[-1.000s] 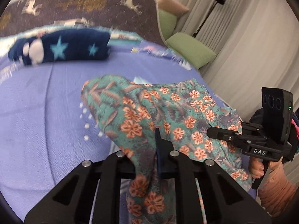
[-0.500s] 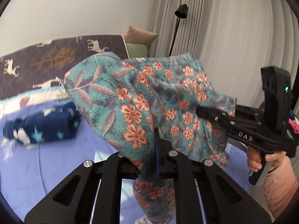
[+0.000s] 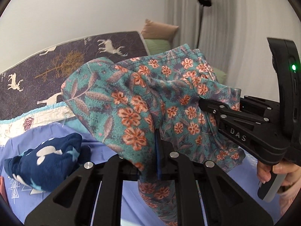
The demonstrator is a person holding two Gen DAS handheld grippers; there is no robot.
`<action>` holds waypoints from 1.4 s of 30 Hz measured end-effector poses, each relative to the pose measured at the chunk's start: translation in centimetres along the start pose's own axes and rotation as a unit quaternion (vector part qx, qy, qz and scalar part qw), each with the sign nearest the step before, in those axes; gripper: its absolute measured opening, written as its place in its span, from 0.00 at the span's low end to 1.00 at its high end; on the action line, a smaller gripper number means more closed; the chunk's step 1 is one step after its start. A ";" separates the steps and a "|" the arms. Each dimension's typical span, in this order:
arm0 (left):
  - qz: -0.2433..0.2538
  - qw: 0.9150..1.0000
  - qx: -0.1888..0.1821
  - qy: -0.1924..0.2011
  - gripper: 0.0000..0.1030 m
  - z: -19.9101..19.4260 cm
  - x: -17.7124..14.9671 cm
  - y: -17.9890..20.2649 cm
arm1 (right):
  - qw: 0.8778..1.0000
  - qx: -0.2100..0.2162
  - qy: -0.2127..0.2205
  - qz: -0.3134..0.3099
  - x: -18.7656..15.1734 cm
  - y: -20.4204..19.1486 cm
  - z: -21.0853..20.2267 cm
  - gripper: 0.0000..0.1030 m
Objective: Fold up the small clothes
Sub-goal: 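Lift the folded shirt with both grippers and carry it toward the pillow roll, then lay the folded shirt on the bed and open both grippers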
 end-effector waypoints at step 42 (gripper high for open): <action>0.054 0.997 0.031 0.034 0.99 -20.9 -12.6 1.3 | 0.994 -0.023 -0.024 0.104 -15.6 -2.9 -23.0 0.86</action>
Point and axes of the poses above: each gripper's, at about its wrist camera, not at the fingertips, and z roughly the way its jaws point, y to its right, x to its top, the point moved 8 cm from there along z, roughly the way its jaws point, and after that the axes turned 15 degrees about y, right-handed, at the moved point
